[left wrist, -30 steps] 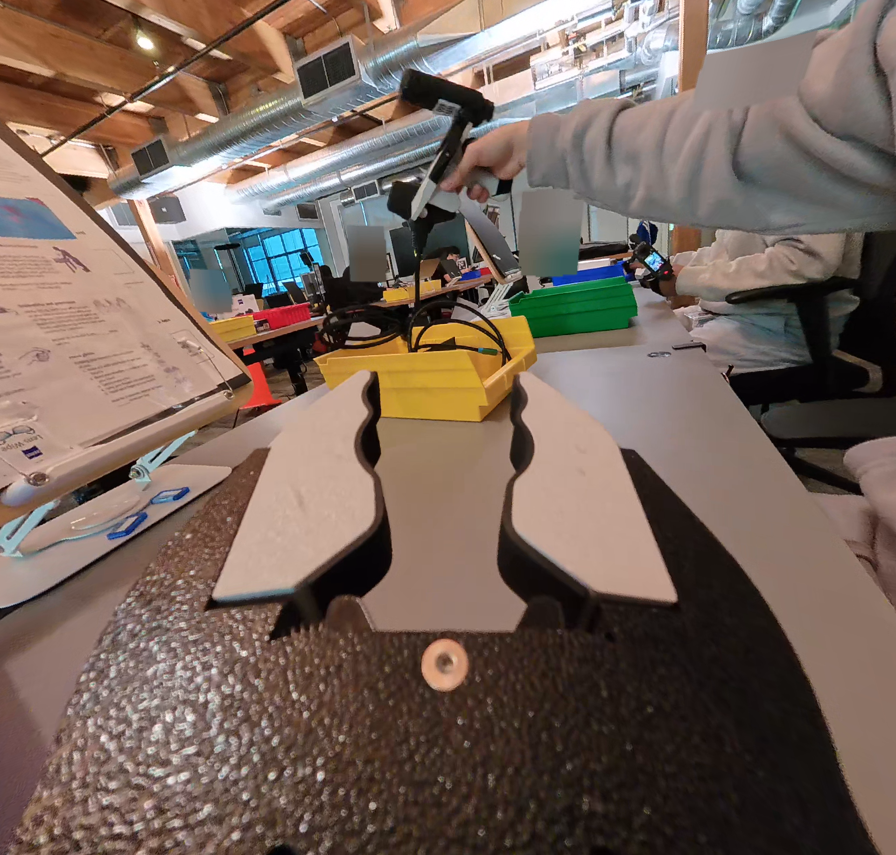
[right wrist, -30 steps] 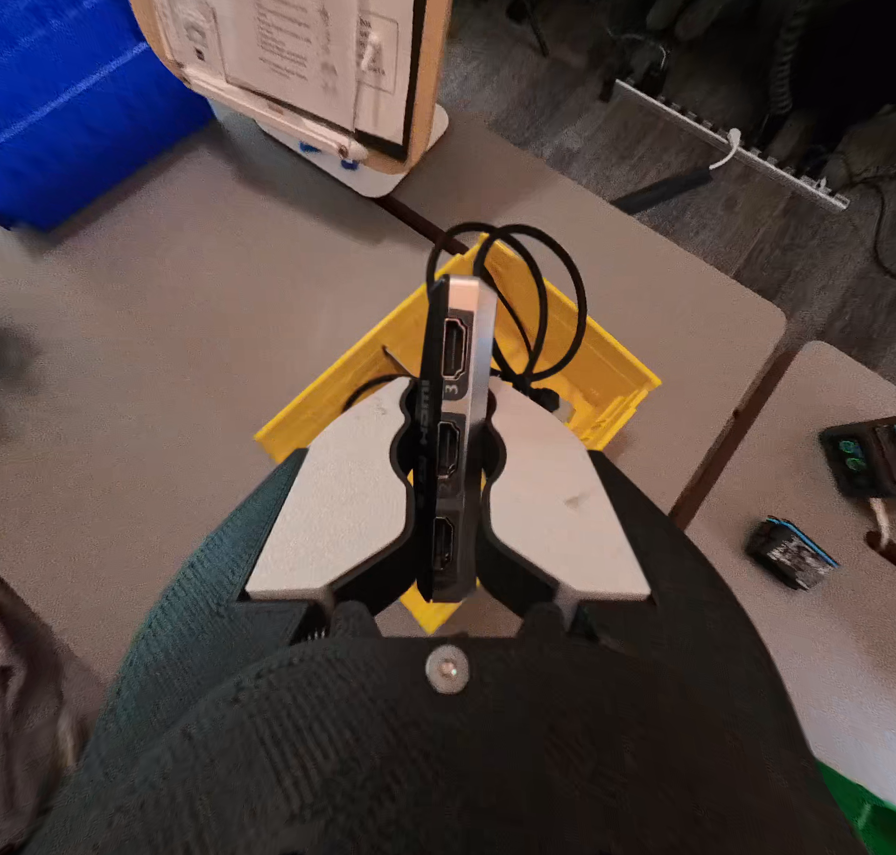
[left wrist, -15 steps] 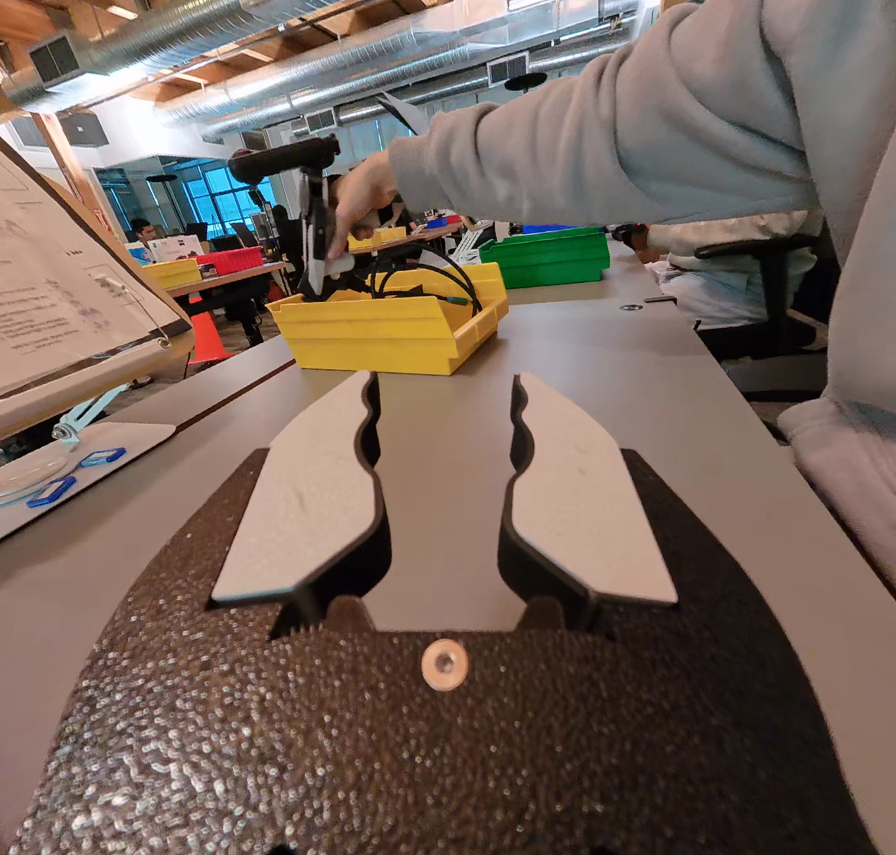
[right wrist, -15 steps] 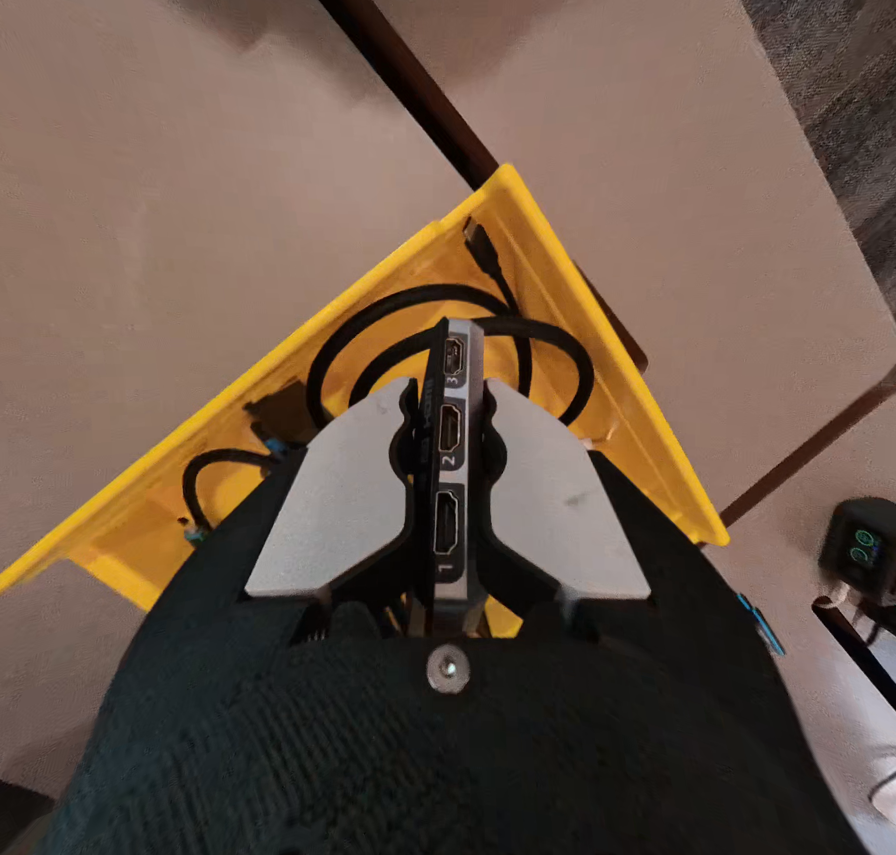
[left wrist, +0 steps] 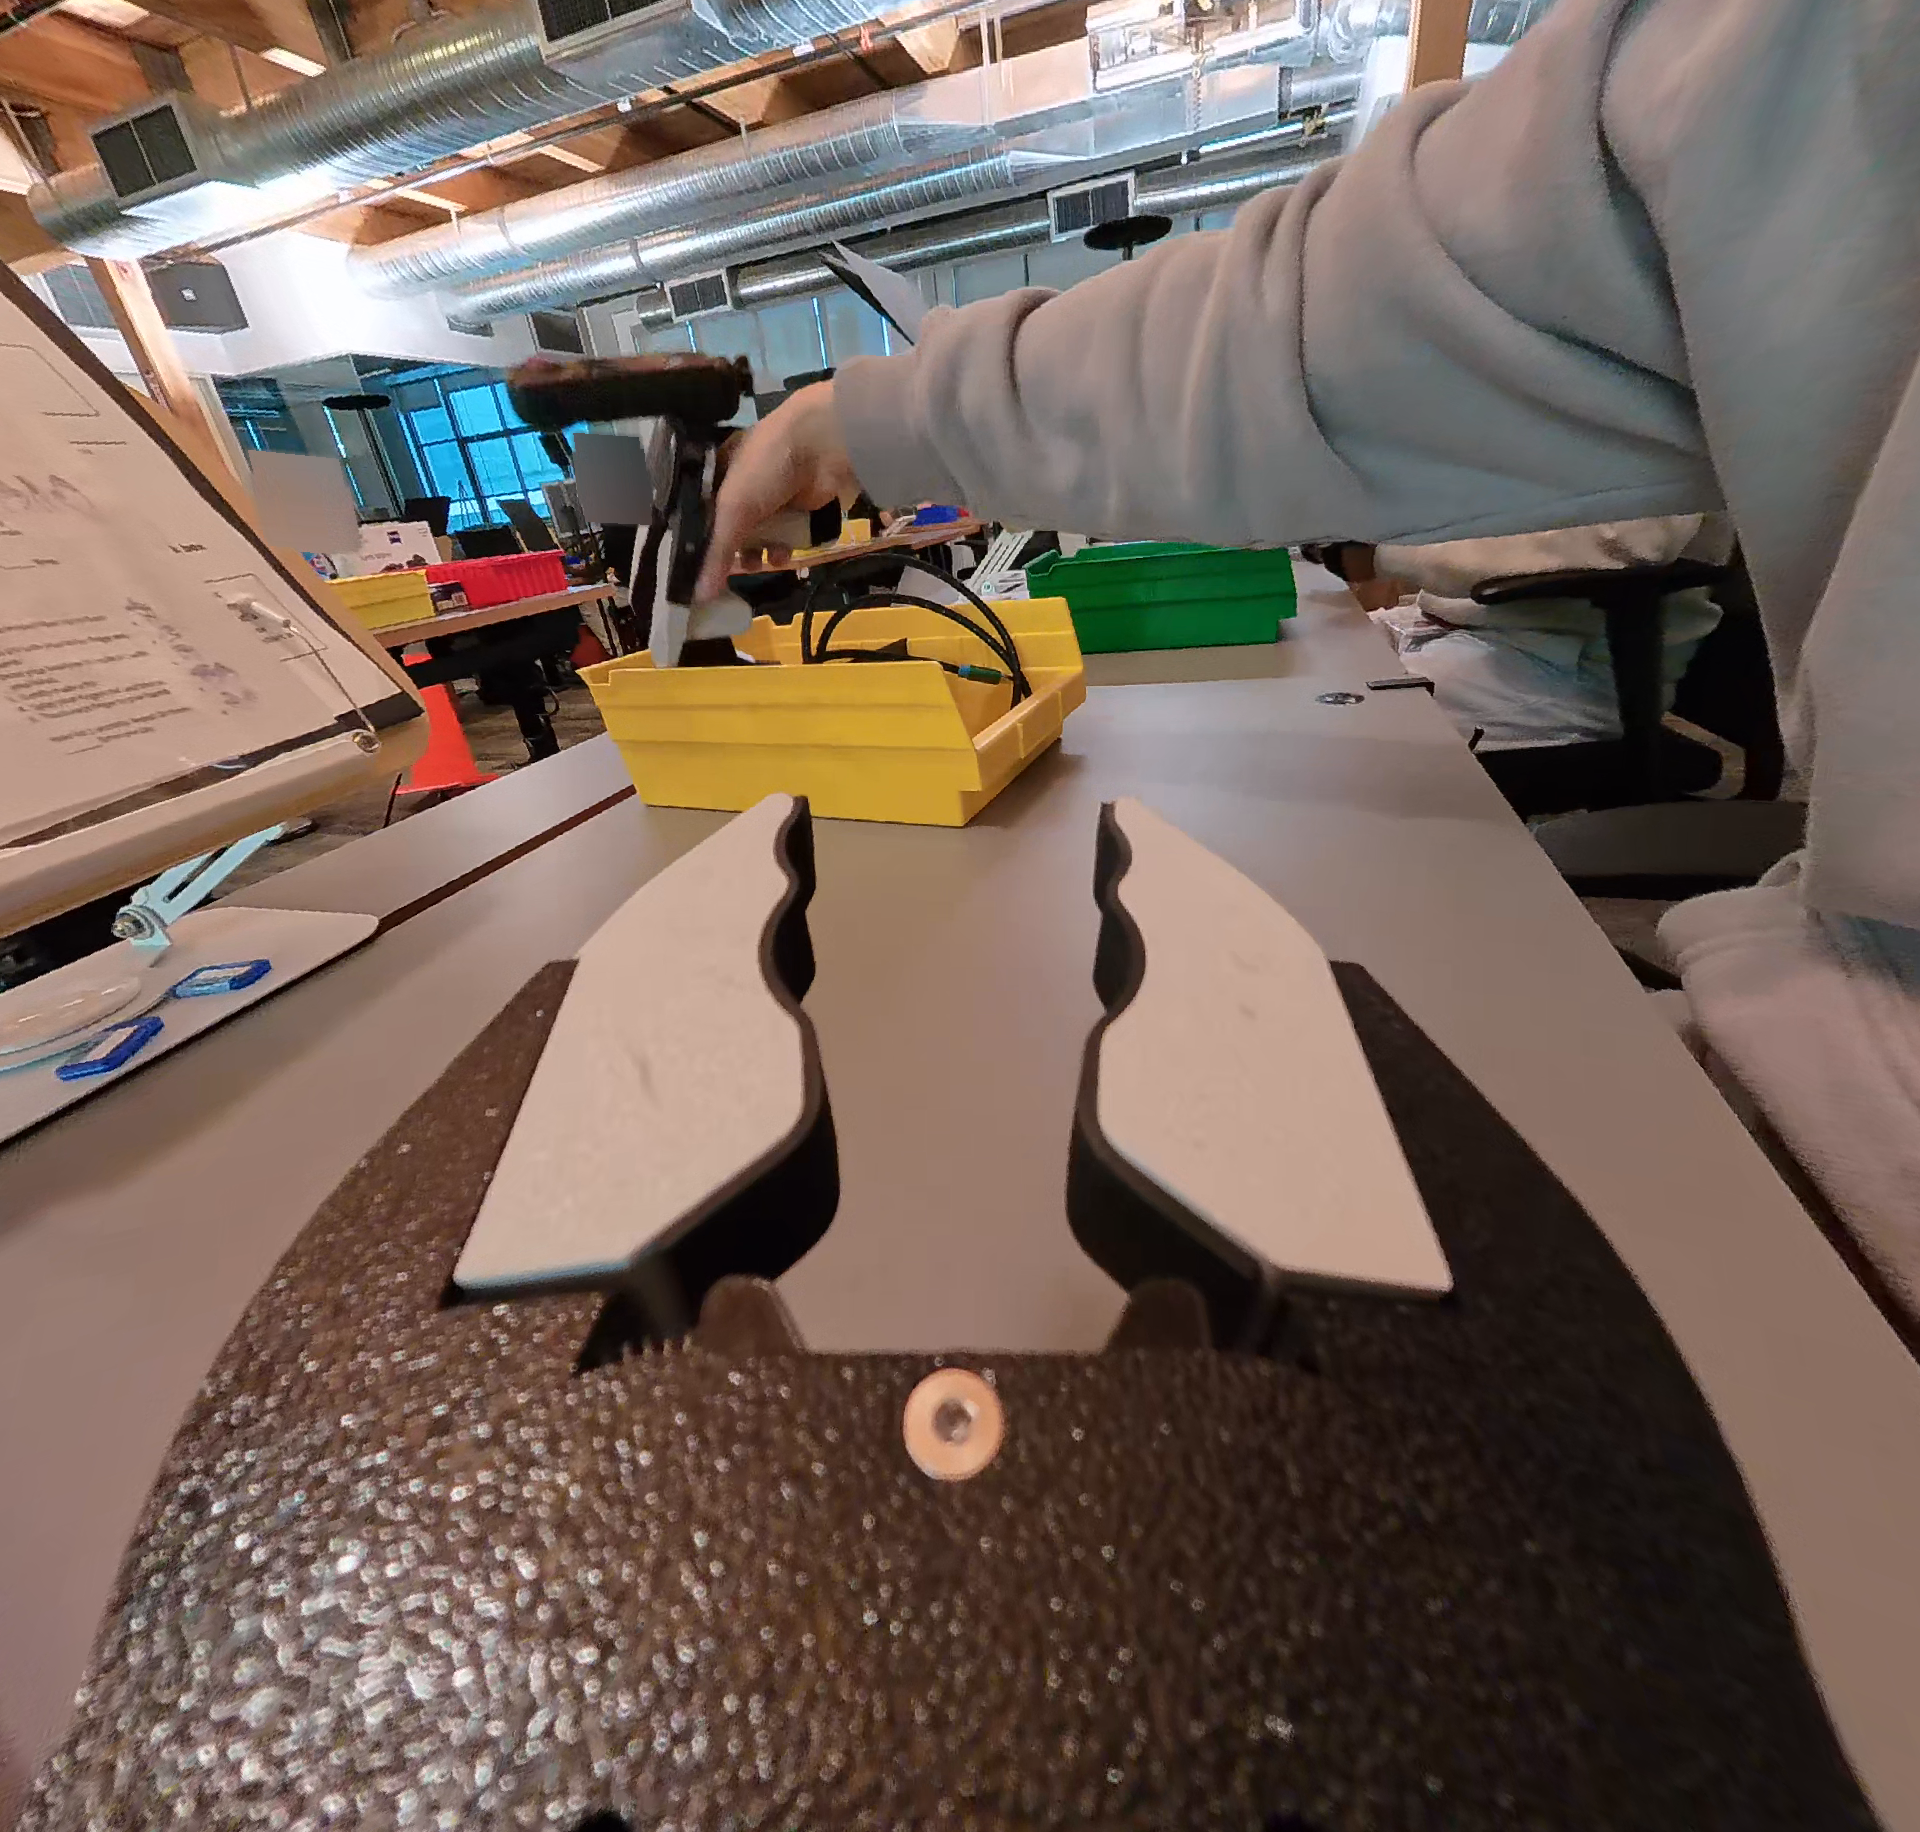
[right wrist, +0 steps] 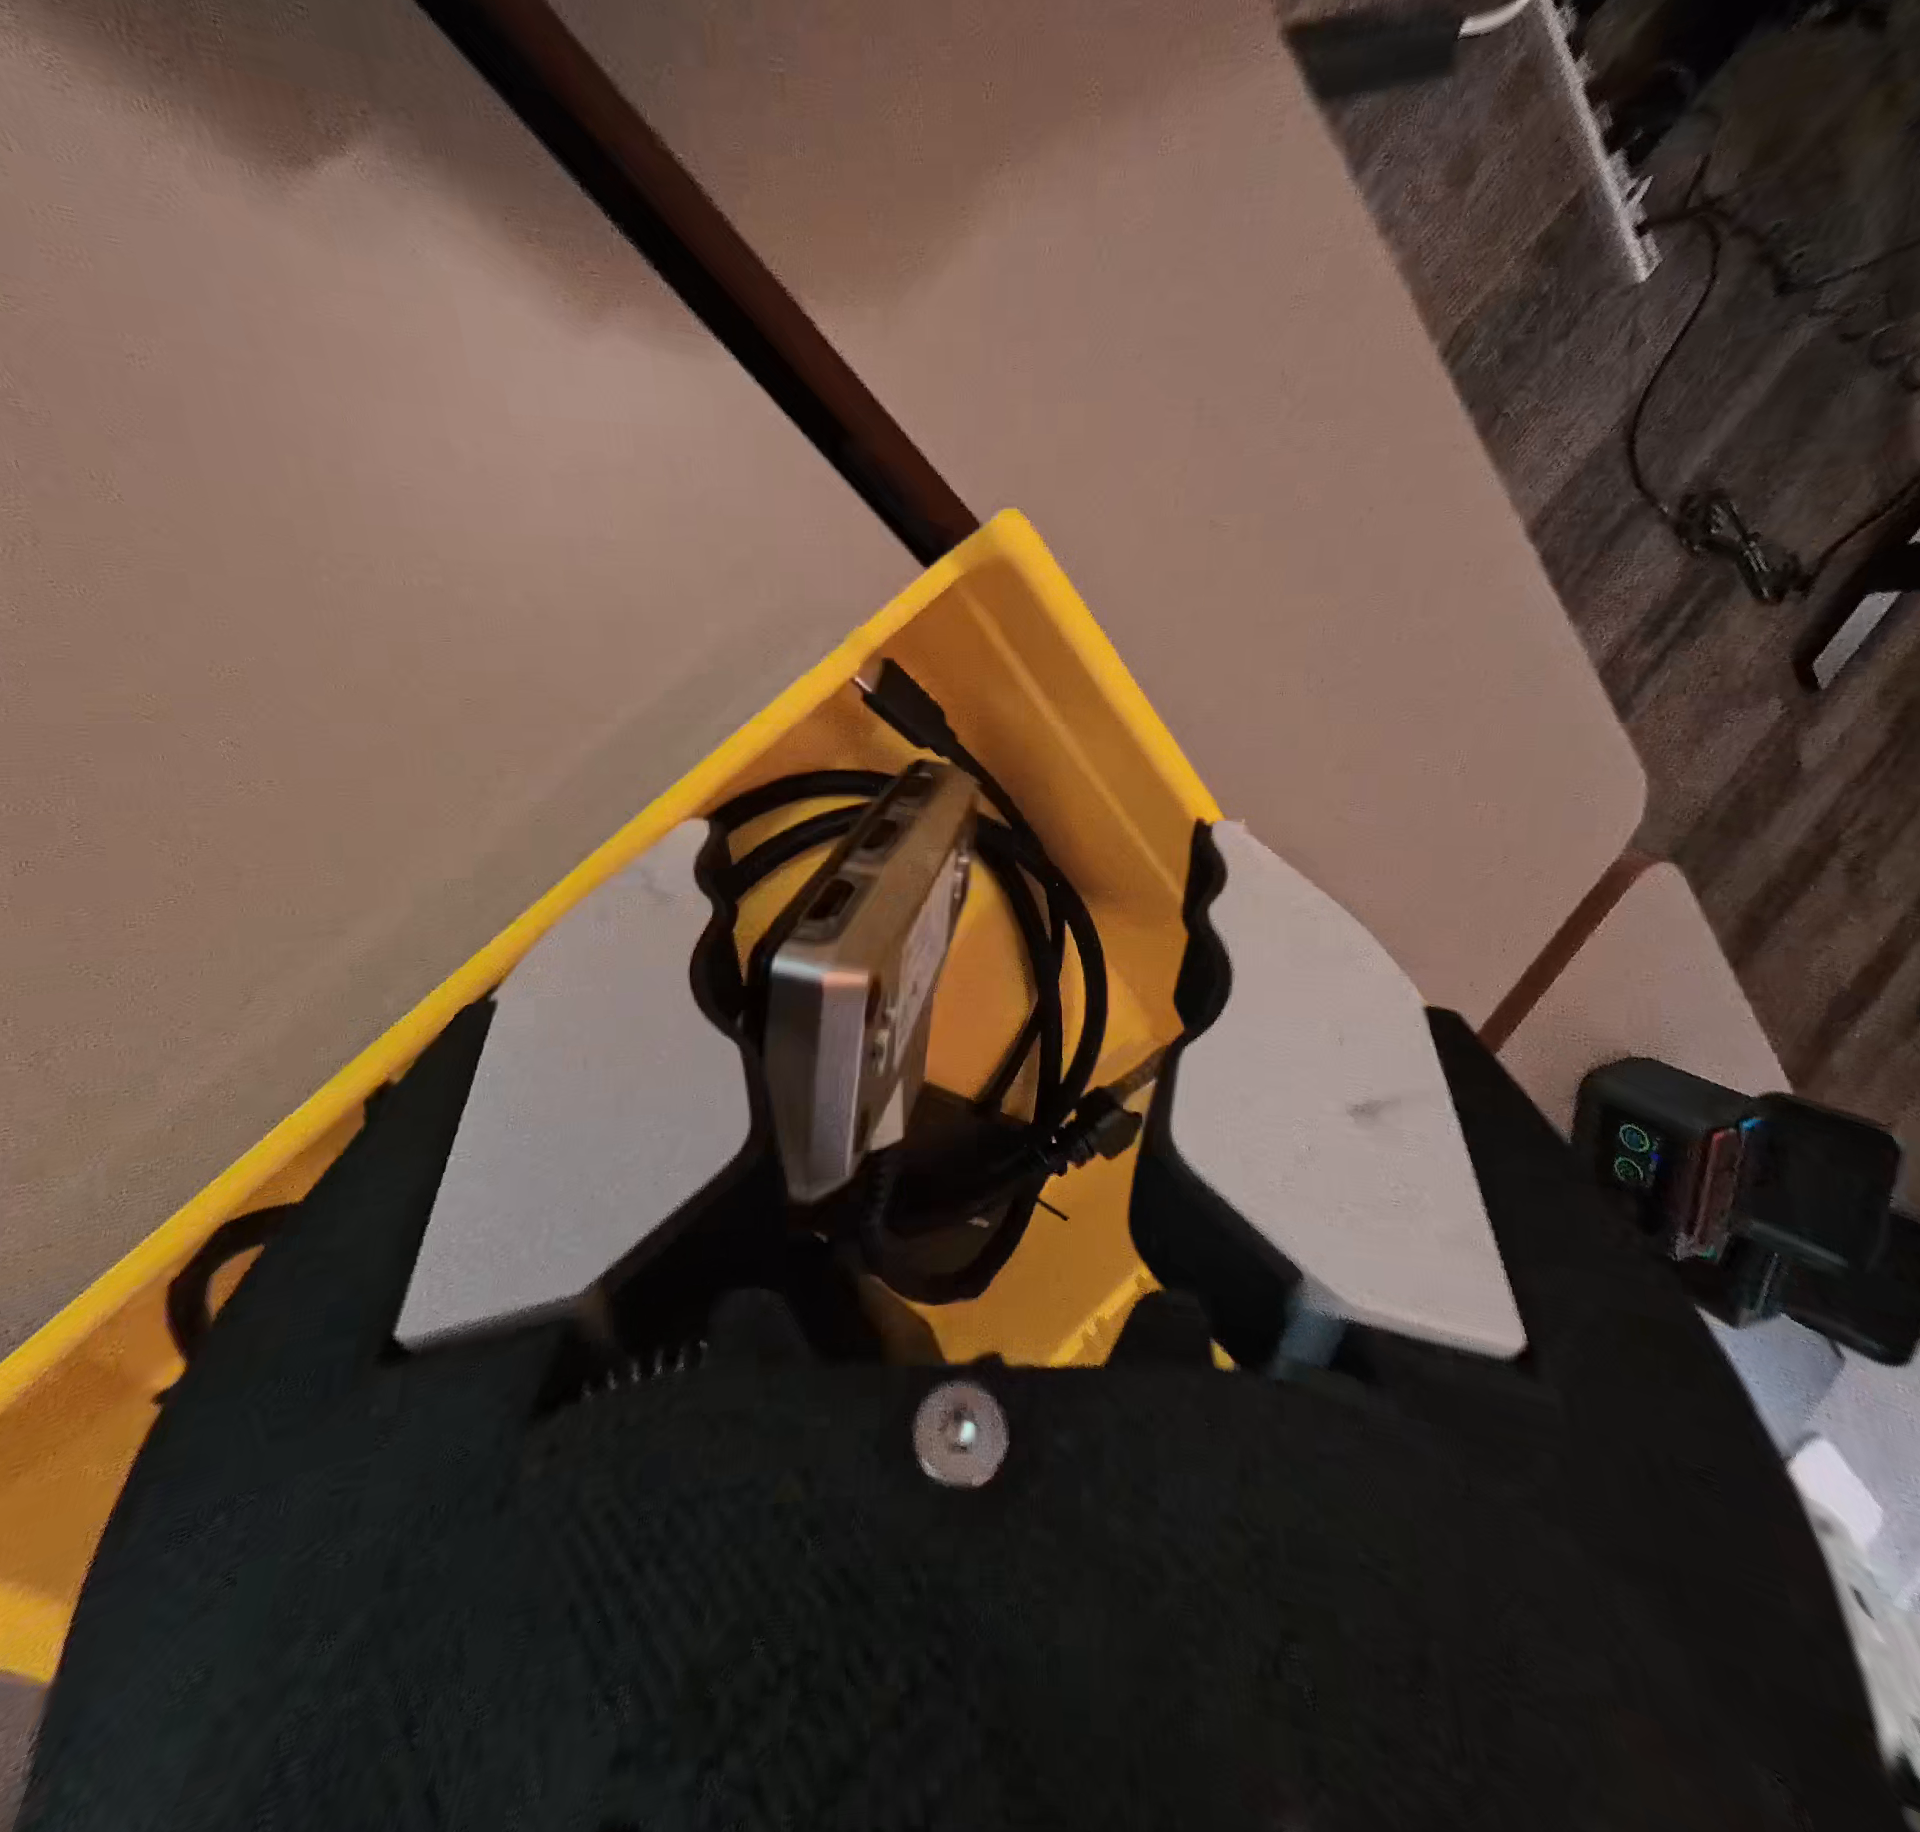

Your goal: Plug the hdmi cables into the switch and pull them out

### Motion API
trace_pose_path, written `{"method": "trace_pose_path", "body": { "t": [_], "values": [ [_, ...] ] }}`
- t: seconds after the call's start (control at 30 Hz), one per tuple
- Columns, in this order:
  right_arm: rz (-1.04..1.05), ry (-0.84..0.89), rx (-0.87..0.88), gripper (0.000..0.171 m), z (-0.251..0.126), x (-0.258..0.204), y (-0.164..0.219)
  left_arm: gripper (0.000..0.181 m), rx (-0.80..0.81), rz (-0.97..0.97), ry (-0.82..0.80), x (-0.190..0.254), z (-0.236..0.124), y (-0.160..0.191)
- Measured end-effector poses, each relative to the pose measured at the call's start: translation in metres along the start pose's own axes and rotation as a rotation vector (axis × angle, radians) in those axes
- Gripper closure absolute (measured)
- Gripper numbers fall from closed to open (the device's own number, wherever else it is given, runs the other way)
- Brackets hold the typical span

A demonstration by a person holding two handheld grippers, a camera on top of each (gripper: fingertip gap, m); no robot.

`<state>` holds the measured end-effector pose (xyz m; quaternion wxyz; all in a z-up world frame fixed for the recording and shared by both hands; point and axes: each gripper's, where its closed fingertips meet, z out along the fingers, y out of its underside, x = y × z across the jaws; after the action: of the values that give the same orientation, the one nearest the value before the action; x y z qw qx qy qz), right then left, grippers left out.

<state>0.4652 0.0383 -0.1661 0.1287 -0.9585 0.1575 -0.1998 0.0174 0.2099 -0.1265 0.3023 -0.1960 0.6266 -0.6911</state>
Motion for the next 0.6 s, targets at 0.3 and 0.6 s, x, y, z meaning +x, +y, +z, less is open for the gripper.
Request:
{"method": "trace_pose_path", "body": {
  "t": [0.3,0.6],
  "values": [
    [0.307,-0.098,0.528,0.079,-0.139,-0.026,0.004,0.131,-0.006,-0.015,-0.001,0.003,0.004,0.001],
    [0.487,-0.046,0.793,0.081,-0.163,-0.137,0.14,0.127,-0.129,-0.173,-0.12,-0.003,0.035,0.025]
  ]
}}
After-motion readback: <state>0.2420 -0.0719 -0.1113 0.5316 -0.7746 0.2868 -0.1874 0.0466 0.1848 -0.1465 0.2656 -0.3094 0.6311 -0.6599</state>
